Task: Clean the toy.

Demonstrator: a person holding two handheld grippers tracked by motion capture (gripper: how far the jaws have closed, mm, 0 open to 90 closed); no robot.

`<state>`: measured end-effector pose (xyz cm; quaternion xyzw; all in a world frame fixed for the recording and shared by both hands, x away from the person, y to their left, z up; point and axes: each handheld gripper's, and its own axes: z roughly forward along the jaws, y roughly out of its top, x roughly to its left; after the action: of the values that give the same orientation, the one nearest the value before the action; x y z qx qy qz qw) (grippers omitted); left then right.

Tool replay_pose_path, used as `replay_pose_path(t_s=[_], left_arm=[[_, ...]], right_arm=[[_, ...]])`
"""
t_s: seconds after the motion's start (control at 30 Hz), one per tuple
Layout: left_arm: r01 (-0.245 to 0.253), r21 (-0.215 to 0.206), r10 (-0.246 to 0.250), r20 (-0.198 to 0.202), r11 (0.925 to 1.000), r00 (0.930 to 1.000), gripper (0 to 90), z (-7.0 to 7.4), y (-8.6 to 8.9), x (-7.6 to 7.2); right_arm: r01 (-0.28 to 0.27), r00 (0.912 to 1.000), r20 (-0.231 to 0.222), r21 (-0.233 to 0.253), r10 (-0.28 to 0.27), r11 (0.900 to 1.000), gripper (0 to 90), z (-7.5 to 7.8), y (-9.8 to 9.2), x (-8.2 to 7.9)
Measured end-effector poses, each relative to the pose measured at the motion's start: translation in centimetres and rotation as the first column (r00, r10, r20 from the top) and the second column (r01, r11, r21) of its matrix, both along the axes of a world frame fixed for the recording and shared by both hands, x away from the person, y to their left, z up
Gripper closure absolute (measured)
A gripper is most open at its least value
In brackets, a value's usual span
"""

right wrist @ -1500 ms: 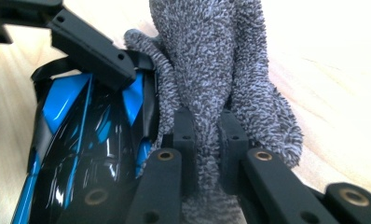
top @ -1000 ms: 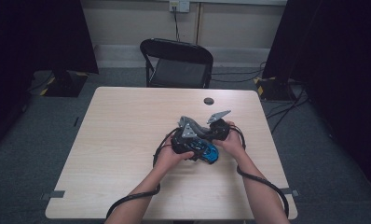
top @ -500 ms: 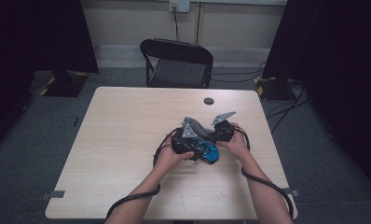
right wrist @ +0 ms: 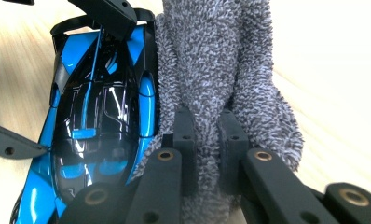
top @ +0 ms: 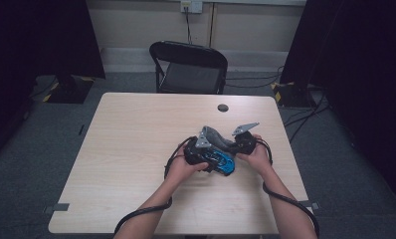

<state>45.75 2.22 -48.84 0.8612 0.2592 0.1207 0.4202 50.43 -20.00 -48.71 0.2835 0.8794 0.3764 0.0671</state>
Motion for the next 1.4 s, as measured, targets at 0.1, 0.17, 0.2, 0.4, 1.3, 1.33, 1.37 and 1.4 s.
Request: replay_pose_path(t_s=[0.1,0.17,0.2,0.4,1.3,1.33,1.37,1.4], left_arm=[[0.003,-0.004,-0.003,-0.003,1.0000,1.0000,13.6,0.0,-0.1,-0.1],[0.005,-0.004,-0.005,-0.004,1.0000,1.0000,13.7,0.0,-0.1,-0.1],[0.007,-0.003,-0.007,-0.003,1.0000,1.0000,13.8,0.0,-0.2,-0.1],[0.006,-0.003,-0.006,-0.002,1.0000,1.0000,13.9,0.0,-0.1,-0.1],[-0.013,0.013,0.013,0.004,0.9998,0.9999,14.3,0.1,0.5,0.0],[-0.014,0.011,0.014,0.003,0.9998,0.9999,14.3,0.1,0.4,0.0],[-0.014,0.012,0.014,0.002,0.9998,0.9999,14.3,0.1,0.4,0.0],[-0.013,0.012,0.013,0.001,0.9998,0.9999,14.3,0.1,0.4,0.0]], right_arm=[[0.007,1.0000,-0.003,-0.002,-0.007,1.000,80.9,0.0,-0.5,-0.3],[0.009,1.0000,-0.002,-0.003,-0.009,1.000,80.9,0.1,-0.9,-0.4],[0.009,0.9999,-0.005,-0.004,-0.009,1.000,80.9,0.1,-1.1,-0.5],[0.008,0.9999,-0.009,-0.016,-0.008,1.000,80.9,0.2,-2.1,-1.0],[0.098,0.9945,-0.035,-0.020,-0.098,0.995,81.0,2.5,-8.4,-4.3],[0.107,0.9938,-0.030,-0.013,-0.107,0.994,81.0,2.8,-8.7,-4.2],[0.118,0.9926,-0.026,-0.004,-0.119,0.993,81.0,3.2,-8.9,-4.0],[0.129,0.9914,-0.023,0.003,-0.129,0.992,81.0,3.5,-9.0,-3.8]])
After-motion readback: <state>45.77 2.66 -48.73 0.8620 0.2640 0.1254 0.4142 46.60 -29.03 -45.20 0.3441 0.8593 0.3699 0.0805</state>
